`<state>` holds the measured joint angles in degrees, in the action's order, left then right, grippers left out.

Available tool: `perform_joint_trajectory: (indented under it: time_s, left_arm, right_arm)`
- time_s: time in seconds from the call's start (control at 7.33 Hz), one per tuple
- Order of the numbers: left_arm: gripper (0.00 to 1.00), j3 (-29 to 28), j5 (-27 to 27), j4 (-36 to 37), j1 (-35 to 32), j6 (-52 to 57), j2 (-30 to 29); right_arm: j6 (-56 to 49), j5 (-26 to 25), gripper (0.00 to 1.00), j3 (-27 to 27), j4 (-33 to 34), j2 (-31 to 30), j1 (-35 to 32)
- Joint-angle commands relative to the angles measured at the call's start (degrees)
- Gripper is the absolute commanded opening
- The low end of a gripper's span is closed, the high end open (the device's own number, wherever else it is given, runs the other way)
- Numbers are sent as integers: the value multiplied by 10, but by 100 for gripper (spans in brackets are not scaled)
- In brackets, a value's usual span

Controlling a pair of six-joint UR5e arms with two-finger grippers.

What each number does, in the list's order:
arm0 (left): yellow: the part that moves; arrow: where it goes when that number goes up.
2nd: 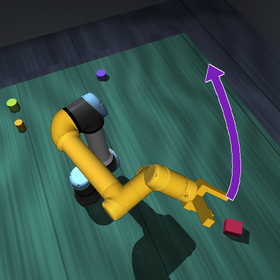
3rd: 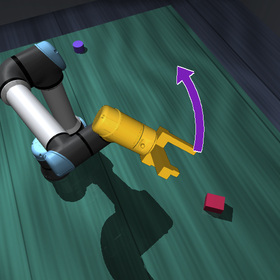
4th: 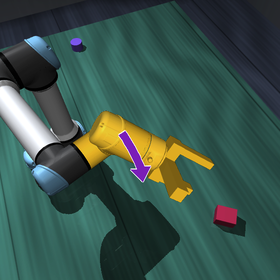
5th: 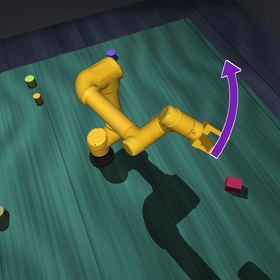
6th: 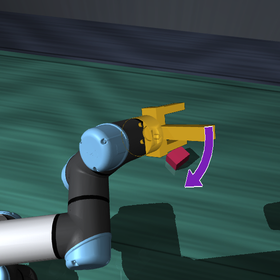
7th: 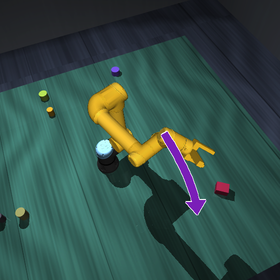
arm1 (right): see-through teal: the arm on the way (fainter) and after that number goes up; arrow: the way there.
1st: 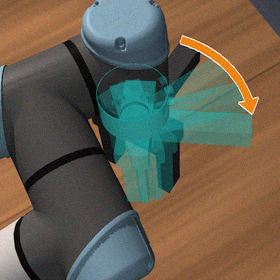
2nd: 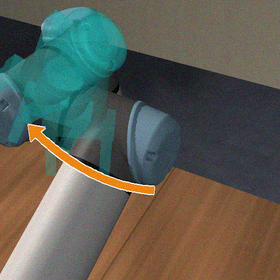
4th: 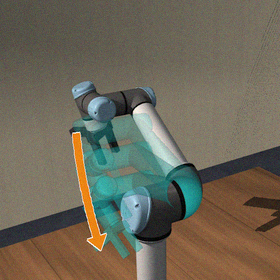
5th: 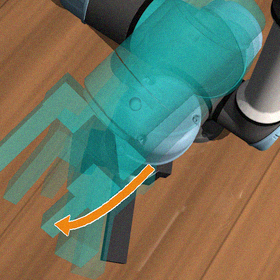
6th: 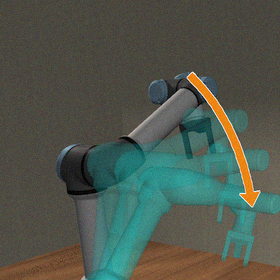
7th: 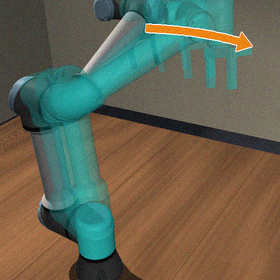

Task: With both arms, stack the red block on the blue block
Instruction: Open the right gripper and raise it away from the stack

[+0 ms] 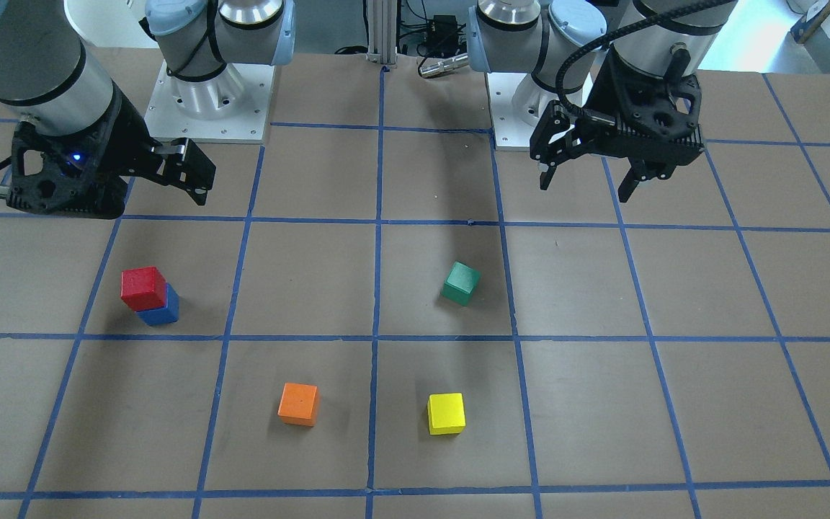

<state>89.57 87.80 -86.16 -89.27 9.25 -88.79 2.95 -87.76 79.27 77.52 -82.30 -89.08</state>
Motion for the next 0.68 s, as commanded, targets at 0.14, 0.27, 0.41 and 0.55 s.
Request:
perform_joint_trajectory:
  time_s: [0.14,0.27,0.41,0.55]
  left_arm:
    - [100,1,0,5,0,1,-1]
    - [100,0,0,5,0,1,-1]
    - [100,1,0,5,0,1,-1]
    - [100,1,0,5,0,1,-1]
  right_arm:
    - [3,-6,100,13,0,-9,-19]
    - [3,-7,100,13,3,-8,-19]
    - [2,-9,100,15,3,-9,-19]
    - [1,-8,100,16,0,-11,-19]
